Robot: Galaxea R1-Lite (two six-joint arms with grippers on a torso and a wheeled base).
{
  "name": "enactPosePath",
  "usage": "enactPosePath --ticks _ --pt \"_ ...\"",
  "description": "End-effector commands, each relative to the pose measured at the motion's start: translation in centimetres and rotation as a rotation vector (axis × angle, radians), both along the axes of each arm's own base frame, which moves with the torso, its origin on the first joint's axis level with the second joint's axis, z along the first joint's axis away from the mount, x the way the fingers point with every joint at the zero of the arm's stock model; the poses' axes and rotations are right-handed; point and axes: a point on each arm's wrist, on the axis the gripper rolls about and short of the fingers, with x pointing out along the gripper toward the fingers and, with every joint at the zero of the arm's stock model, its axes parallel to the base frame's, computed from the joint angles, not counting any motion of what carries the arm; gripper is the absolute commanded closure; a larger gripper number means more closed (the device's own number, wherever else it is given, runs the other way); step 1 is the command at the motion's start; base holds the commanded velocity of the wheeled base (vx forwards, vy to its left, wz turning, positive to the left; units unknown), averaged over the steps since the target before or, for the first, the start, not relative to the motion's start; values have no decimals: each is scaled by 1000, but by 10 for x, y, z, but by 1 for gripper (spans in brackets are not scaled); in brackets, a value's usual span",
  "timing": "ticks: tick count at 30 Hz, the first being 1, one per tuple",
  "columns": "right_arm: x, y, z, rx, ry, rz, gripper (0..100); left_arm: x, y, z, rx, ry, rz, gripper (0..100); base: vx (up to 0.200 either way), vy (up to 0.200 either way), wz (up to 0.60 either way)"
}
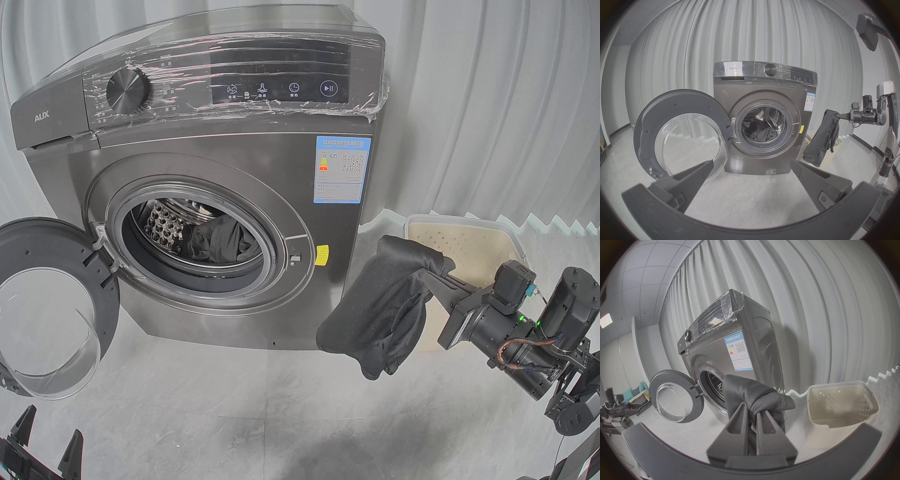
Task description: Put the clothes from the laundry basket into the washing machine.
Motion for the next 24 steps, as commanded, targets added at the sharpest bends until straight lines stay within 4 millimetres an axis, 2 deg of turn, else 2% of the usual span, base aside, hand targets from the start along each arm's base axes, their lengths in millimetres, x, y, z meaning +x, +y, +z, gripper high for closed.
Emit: enactPosePath --ticks 1,8,14,24 --pt "1 -1 0 -1 2 -10 100 0 0 -4 0 0 0 0 -200 0 0" --pt "2 -2 -1 -6 10 -30 100 0 0 -4 -2 0 2 0 -200 0 0" --pt "2 -3 -2 -9 14 -58 100 0 0 -4 0 0 0 0 0 0 0" --pt "3 -3 -1 -6 12 -84 100 0 0 -4 -2 0 0 0 0 200 0"
